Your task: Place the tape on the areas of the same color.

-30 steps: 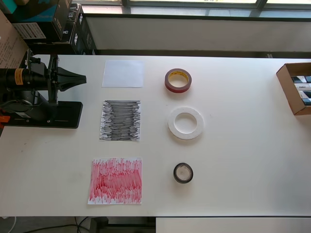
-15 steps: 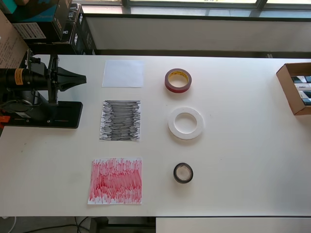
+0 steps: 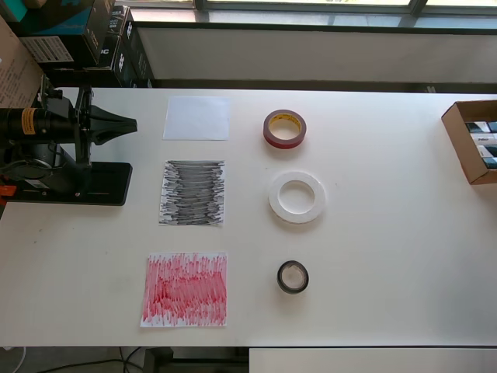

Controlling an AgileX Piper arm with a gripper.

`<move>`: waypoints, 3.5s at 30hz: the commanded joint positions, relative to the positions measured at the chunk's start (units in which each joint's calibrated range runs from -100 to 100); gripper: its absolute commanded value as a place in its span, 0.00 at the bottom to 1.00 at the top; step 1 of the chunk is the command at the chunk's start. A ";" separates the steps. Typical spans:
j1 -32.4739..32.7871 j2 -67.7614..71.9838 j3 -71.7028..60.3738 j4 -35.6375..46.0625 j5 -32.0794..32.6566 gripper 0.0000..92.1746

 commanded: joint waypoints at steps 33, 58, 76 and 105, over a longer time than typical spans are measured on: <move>1.19 89.29 -77.38 4.16 0.35 0.01; 5.45 122.68 -109.73 46.50 9.52 0.01; 5.92 135.22 -108.54 49.81 10.99 0.01; 0.79 139.52 -98.82 40.31 0.43 0.27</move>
